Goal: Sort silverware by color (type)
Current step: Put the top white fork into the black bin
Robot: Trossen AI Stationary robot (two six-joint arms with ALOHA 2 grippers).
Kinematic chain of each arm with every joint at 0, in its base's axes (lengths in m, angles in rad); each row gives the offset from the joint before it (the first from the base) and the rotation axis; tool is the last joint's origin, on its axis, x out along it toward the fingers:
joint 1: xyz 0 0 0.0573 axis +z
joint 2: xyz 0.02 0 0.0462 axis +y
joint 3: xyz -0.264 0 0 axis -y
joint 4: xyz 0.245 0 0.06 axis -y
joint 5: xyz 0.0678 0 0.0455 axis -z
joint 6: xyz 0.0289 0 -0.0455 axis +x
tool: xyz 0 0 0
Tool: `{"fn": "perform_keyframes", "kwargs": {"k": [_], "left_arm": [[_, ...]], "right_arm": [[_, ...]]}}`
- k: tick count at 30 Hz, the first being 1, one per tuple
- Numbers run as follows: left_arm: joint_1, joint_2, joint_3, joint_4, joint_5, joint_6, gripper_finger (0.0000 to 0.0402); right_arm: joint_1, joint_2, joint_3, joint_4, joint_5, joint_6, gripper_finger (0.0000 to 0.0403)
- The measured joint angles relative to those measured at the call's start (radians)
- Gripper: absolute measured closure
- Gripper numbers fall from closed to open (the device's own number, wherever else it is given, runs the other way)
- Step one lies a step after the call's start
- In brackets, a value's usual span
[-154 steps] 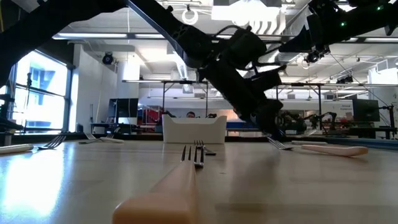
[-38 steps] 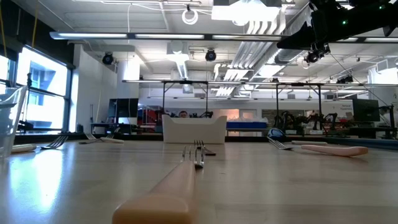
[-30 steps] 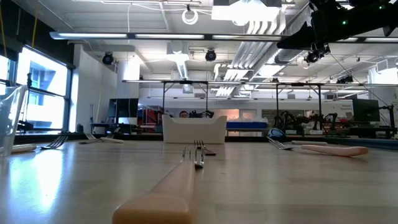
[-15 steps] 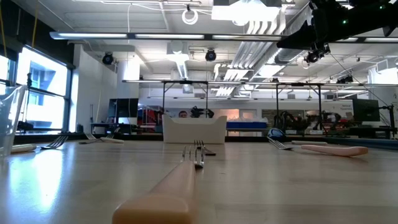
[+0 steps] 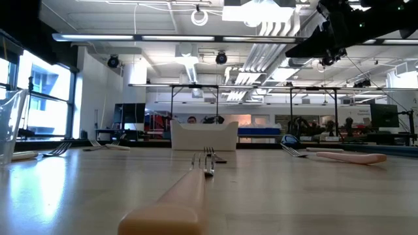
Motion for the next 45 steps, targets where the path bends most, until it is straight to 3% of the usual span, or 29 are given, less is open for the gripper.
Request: {"fn": "perform_keyframes", "kwargs": {"k": [7,13,16,24,29,36,41,45], "left_arm": [[0.203,-0.174,-0.255,0.485,-0.007,0.447,0.0401],[0.395,-0.256,-0.431,0.866,0.126,0.798,0.0401],[0.508,-0.284,-0.479,0.923,0.219,0.884,0.0401],[0.728,-0.341,-0.529,1.056,0.341,1.137,0.0401],[0.875,-0.409,-0.555,1.034,0.495,1.194,0.0401],[1.032,-0.497,-0.555,1.011,0.543,1.273,0.0401],[1.176,-0.534,-0.537,0.873,0.641,1.279,0.0401],[1.285,-0.523,-0.466,0.706,0.73,1.398,0.0401]], "right_arm": [[0.011,0.131,0.0,0.174,-0.055,-0.002,0.0402],[0.01,0.223,0.0,0.321,-0.133,-0.03,0.0402],[-0.004,0.236,0.01,0.33,-0.134,-0.032,0.0402],[-0.066,0.247,0.057,0.301,-0.134,-0.004,0.0402],[-0.118,0.309,0.133,0.272,-0.134,-0.003,0.0402],[-0.195,0.513,0.309,0.218,-0.211,-0.044,0.0402],[-0.237,0.631,0.464,0.105,-0.212,-0.084,0.0402],[-0.262,0.688,0.552,0.053,-0.213,-0.129,0.0402]]}}
